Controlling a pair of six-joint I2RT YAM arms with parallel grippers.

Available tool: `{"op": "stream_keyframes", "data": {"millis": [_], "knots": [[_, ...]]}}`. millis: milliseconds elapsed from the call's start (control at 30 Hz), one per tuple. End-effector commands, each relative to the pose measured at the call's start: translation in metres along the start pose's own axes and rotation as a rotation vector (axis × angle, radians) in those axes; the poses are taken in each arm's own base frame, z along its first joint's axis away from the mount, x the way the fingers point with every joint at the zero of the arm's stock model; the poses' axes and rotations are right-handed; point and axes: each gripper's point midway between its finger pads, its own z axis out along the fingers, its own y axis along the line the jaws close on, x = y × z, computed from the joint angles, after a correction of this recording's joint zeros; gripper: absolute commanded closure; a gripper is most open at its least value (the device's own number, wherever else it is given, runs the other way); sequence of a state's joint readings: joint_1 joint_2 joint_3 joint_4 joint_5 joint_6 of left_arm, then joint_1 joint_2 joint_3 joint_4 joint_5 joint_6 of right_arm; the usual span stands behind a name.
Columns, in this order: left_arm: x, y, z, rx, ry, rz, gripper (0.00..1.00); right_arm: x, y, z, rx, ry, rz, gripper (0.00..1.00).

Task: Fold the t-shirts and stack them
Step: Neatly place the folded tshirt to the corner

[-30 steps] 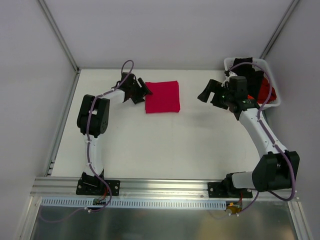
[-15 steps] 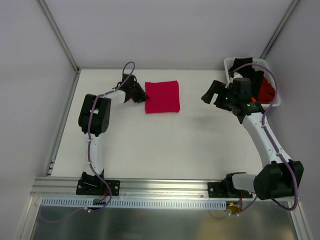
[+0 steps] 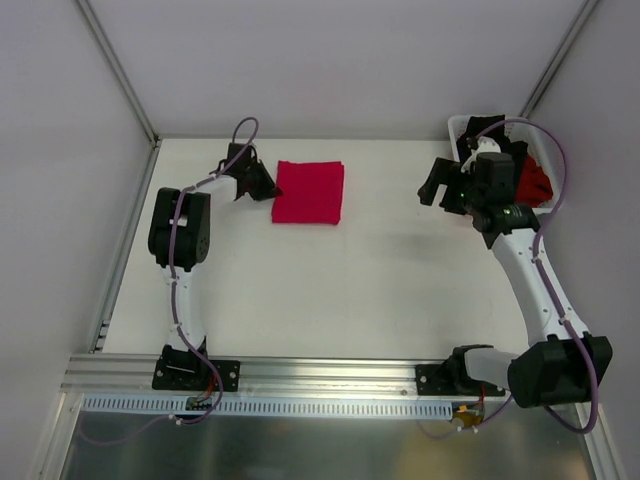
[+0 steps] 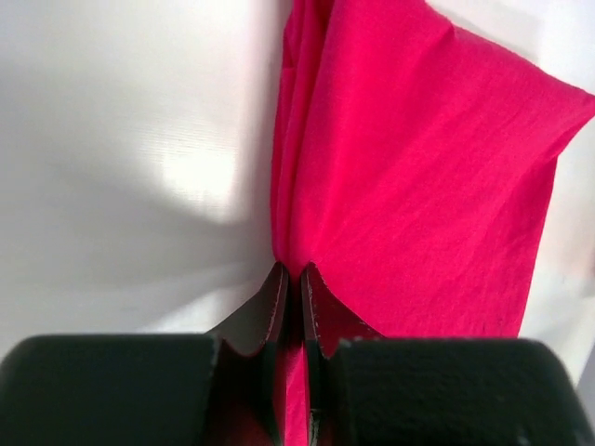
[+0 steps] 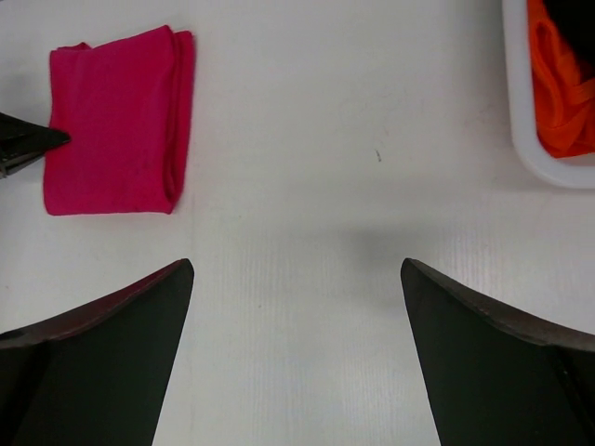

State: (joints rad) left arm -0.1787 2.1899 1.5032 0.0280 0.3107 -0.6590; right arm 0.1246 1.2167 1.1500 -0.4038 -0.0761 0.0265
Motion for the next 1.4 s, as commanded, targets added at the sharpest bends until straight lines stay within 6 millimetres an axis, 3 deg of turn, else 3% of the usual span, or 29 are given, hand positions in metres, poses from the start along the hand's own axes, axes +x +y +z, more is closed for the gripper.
{"op": "stream_keyframes", "data": {"millis": [0, 167, 433, 633, 667, 900, 1167, 1367], "knots": [[-0.061, 0.001, -0.047, -0.026, -0.118, 0.142, 1.0, -0.039, -0.009, -0.008, 0.058, -0.094, -0.094, 0.01], [-0.096, 0.041, -0.076, -0.115, -0.127, 0.22, 1.0, -0.052, -0.027, 0.002, 0.157, -0.115, -0.076, 0.01], [-0.121, 0.119, -0.106, -0.348, -0.091, 0.361, 1.0, -0.054, -0.046, 0.024, 0.245, -0.136, -0.049, 0.01], [-0.159, 0.158, -0.119, -0.428, -0.15, 0.337, 1.0, -0.042, -0.053, 0.041, 0.264, -0.107, -0.021, 0.01], [-0.164, 0.175, -0.122, -0.468, -0.15, 0.339, 1.0, -0.04, -0.053, 0.042, 0.263, -0.102, -0.019, 0.01], [-0.208, 0.212, -0.154, -0.608, -0.204, 0.386, 1.0, -0.028, -0.058, 0.051, 0.285, -0.084, 0.025, 0.01], [-0.225, 0.255, -0.154, -0.751, -0.189, 0.444, 1.0, -0.024, -0.06, 0.069, 0.311, -0.031, 0.046, 0.01], [-0.249, 0.273, -0.159, -0.817, -0.246, 0.417, 1.0, -0.028, -0.051, 0.076, 0.299, -0.016, 0.04, 0.01]]}}
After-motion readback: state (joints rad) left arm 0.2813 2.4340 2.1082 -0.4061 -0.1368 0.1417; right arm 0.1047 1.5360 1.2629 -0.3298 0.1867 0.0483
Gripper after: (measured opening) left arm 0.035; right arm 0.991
